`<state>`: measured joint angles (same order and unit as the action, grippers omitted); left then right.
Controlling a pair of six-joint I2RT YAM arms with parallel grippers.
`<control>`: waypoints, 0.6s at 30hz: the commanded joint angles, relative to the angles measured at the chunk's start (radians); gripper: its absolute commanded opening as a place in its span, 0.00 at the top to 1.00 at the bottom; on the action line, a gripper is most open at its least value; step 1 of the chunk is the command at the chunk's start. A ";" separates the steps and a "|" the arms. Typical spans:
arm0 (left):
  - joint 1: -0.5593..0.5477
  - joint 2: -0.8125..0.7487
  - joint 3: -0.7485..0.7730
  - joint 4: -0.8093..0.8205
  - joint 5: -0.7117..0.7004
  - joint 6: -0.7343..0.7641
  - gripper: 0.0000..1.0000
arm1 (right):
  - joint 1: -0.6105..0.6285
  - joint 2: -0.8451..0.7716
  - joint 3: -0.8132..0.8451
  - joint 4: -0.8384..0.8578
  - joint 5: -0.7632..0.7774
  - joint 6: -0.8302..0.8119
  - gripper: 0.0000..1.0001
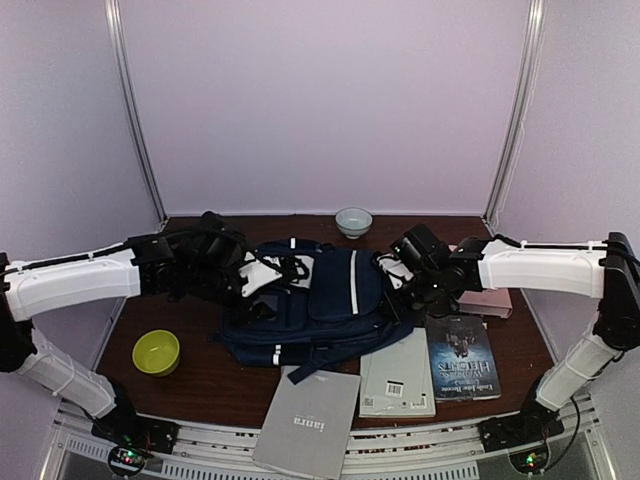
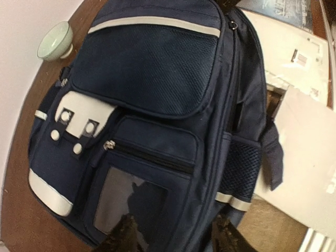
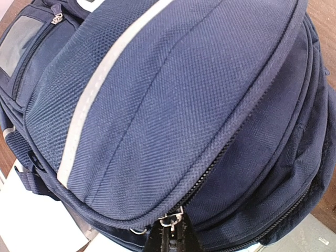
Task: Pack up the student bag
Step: Zip the upper front pocket of the student bag.
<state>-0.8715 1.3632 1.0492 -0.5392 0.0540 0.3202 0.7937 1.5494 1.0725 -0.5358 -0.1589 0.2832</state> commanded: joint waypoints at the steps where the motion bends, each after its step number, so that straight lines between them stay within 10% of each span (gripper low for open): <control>1: -0.001 -0.086 -0.150 -0.005 0.149 -0.329 0.54 | 0.018 -0.001 0.047 -0.037 0.020 -0.010 1.00; 6: 0.009 -0.230 -0.394 0.214 0.034 -0.608 0.63 | 0.042 -0.012 0.067 -0.051 0.020 -0.006 1.00; 18: 0.185 0.040 -0.392 0.332 0.007 -0.664 0.60 | 0.128 -0.013 0.083 -0.039 0.017 0.056 1.00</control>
<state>-0.7719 1.3621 0.6201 -0.3210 0.1070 -0.3084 0.8742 1.5505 1.1110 -0.5827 -0.1432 0.3016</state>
